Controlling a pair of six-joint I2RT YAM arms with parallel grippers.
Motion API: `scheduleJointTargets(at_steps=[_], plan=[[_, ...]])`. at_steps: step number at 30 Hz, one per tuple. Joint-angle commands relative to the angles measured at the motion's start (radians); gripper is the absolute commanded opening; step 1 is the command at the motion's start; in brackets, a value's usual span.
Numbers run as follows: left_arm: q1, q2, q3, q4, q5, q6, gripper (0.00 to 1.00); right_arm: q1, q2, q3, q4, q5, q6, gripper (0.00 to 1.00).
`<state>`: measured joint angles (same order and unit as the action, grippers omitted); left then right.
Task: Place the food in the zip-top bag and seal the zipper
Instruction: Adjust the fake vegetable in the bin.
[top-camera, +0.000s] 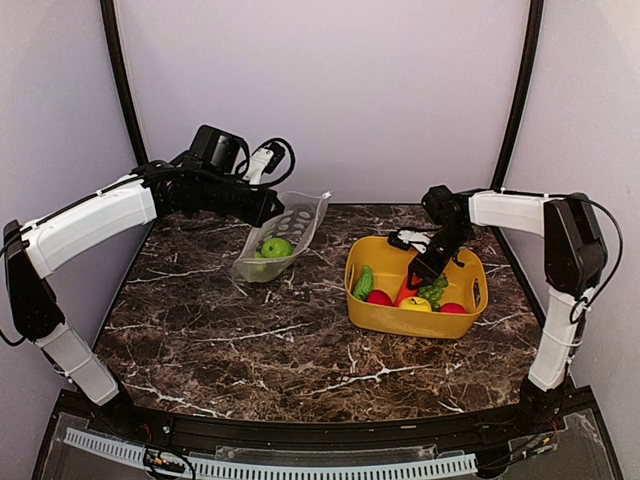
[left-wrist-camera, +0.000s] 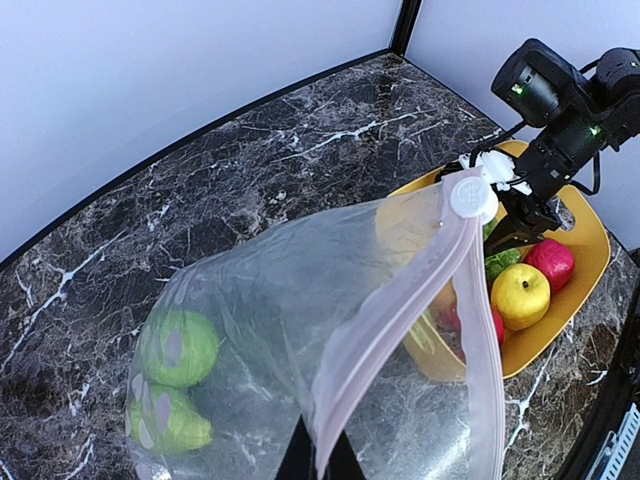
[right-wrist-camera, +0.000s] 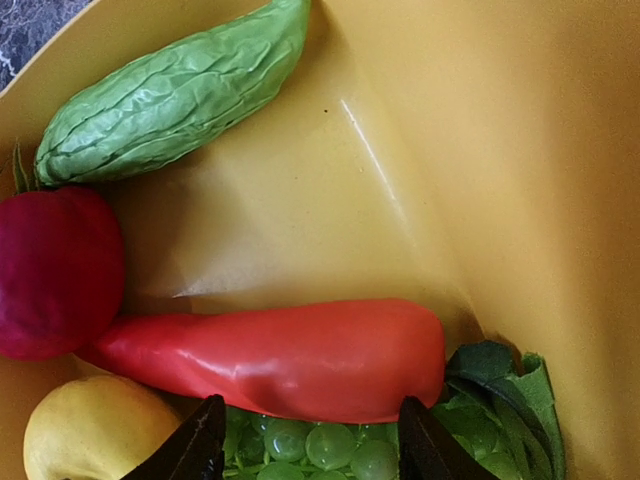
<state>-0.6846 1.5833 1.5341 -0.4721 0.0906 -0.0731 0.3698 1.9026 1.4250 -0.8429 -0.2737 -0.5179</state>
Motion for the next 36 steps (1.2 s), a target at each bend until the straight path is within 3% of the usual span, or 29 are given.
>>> scheduleJointTargets(at_steps=[1,12,18,24,36], plan=[[-0.007,-0.001,-0.001,-0.016,-0.006,0.014,0.01,-0.006,0.037,0.028,-0.035,0.012,0.027,0.58],[-0.011,0.026,0.002,-0.025,-0.002,0.018,0.01,0.076,0.118,0.097,-0.074,-0.017,0.023,0.65],[-0.023,0.020,0.000,-0.024,-0.004,0.021,0.01,0.108,0.070,0.137,-0.084,-0.088,0.006,0.65],[-0.039,0.017,-0.001,-0.025,-0.018,0.027,0.01,0.103,-0.046,0.053,-0.024,-0.003,0.019,0.63],[-0.050,0.017,-0.001,-0.028,-0.041,0.032,0.01,0.073,-0.076,-0.051,0.022,0.040,0.176,0.56]])
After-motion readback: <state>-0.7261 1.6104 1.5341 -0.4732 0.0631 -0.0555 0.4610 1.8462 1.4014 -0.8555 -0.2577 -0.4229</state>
